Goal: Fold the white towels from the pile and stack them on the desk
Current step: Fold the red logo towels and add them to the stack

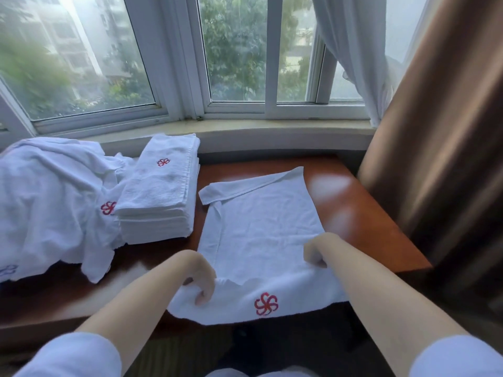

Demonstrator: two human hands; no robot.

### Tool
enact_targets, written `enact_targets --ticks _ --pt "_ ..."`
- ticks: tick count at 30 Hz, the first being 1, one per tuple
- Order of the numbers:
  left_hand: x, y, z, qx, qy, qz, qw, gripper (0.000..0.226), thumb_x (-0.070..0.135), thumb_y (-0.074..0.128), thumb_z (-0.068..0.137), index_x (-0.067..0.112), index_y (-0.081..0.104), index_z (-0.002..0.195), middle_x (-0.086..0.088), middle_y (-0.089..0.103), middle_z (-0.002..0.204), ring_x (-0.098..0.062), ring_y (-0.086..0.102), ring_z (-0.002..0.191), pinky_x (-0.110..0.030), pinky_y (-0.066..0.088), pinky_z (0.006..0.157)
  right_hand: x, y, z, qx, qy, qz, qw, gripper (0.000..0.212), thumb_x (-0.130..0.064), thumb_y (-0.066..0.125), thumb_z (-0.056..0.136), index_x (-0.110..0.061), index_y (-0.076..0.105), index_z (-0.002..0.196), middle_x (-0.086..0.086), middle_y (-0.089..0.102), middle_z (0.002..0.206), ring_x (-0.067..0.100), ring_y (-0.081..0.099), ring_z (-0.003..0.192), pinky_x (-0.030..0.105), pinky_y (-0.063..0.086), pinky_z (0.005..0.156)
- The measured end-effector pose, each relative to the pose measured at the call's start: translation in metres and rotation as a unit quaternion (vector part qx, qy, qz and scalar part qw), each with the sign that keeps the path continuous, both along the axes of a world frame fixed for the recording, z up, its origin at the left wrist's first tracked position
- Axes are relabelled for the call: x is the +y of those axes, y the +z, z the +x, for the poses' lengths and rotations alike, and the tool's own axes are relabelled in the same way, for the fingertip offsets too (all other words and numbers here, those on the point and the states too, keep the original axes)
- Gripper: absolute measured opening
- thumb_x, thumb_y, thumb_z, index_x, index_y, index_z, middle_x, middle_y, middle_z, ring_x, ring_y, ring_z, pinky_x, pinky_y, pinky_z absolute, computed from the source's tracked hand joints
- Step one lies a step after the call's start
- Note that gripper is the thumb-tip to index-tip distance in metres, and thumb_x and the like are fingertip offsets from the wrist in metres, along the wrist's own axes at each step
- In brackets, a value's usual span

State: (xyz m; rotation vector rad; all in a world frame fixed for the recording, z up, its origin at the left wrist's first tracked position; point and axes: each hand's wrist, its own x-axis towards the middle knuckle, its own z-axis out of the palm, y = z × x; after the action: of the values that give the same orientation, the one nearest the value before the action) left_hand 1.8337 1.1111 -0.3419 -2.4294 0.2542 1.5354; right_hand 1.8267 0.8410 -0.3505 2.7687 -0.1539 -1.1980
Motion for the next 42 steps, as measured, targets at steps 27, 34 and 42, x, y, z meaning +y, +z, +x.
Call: enact_targets --ticks 27,34,42 --pt "-0.028 -0.075 0.124 -0.447 0.279 -0.281 0.802 0.049 0.02 0.052 0.088 0.014 0.039 0.135 -0.013 0.048 0.127 -0.033 0.046 0.118 -0.041 0.045 0.092 0.014 -0.087 0.079 -0.362 -0.212 0.041 0.907 0.053 -0.034 0.042 0.095 -0.024 0.028 0.145 0.009 0.023 0.15 0.027 0.029 0.135 0.037 0.023 0.111" --pt "-0.007 -0.081 0.09 -0.398 0.426 -0.33 0.743 0.041 0.026 0.061 0.08 0.005 0.057 0.114 -0.014 0.062 0.115 -0.033 0.06 0.106 -0.039 0.051 0.087 0.017 -0.105 0.037 -0.399 -0.207 -0.002 0.893 0.043 -0.043 0.035 0.099 -0.021 0.042 0.135 0.003 0.042 0.135 0.023 0.039 0.123 0.037 0.034 0.098" --pt "-0.012 -0.056 0.051 -0.117 0.326 -0.503 0.792 0.043 0.016 0.068 0.072 0.01 0.064 0.114 -0.011 0.067 0.116 -0.029 0.062 0.108 -0.044 0.047 0.1 0.007 -0.092 0.007 -0.386 -0.171 -0.082 0.903 0.028 -0.023 0.042 0.096 -0.021 0.05 0.123 0.0 0.047 0.127 0.018 0.044 0.12 0.03 0.035 0.095"
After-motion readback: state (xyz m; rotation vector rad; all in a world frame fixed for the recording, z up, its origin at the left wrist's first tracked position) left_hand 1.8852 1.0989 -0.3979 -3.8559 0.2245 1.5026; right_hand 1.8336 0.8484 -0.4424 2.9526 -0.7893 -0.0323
